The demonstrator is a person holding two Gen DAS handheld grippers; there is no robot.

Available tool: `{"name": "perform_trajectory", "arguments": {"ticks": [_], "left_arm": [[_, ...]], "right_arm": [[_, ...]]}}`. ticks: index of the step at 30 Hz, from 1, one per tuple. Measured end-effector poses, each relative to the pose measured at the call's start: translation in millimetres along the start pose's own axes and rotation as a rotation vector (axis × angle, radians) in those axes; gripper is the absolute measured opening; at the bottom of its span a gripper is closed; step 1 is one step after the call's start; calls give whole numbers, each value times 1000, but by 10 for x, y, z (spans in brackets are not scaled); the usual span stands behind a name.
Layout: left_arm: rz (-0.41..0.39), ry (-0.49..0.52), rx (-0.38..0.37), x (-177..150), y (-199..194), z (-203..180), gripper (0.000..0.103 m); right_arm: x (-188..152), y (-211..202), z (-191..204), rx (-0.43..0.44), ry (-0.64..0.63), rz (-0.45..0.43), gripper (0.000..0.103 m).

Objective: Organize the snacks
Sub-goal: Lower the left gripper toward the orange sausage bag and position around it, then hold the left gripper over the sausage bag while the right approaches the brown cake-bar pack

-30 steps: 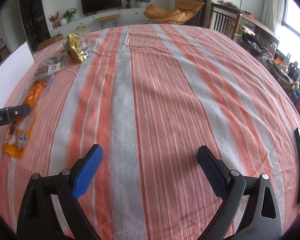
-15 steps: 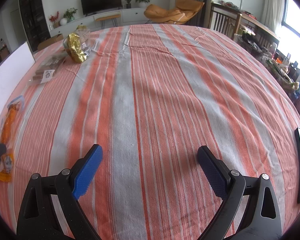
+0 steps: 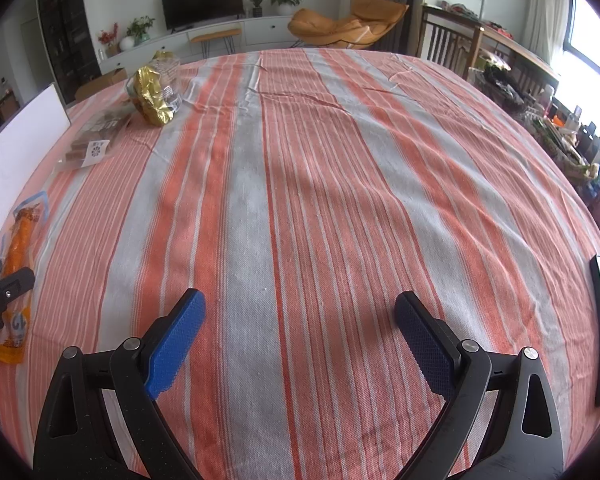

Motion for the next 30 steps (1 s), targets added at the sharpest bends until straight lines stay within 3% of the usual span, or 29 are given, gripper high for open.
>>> {"name": "perform_trajectory", "arguments": {"ticks": [11, 13, 14, 17, 20, 24, 27, 30], "left_arm": [[-5, -1, 6, -9, -13, -10, 103], [-6, -2, 5, -19, -27, -10, 103], [-6, -3, 6, -17, -27, -11, 103], [-6, -2, 5, -16, -24, -13, 103], [-6, -2, 5, -17, -24, -12, 103], [-7, -3, 5, -18, -23, -12, 103], [-7, -3, 5, -20, -23, -11, 103], [-7, -3, 5, -12, -20, -15, 103]], "right_arm": [[4, -6, 15, -9, 7, 1, 97], [94, 45, 109, 12, 3, 53, 97], [227, 78, 244, 81, -5, 87, 96], [719, 61, 693, 305, 38, 59, 96], [1263, 251, 1317, 391, -46, 90, 96], [1667, 743, 1948, 367, -154, 186, 95], [1670, 1155, 2199, 345, -168, 310, 97], [1602, 1154, 2301, 246, -293, 257, 80]]}}
Point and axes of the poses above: each gripper's, at about its wrist camera, not at the fingertips, and y roughly the way its jaws point, z to its left, x to its top, the point moved 3 cm from there along y, roughly the way its jaws point, and after that the axes turned 1 degree about -z, right-handed, at the moved point
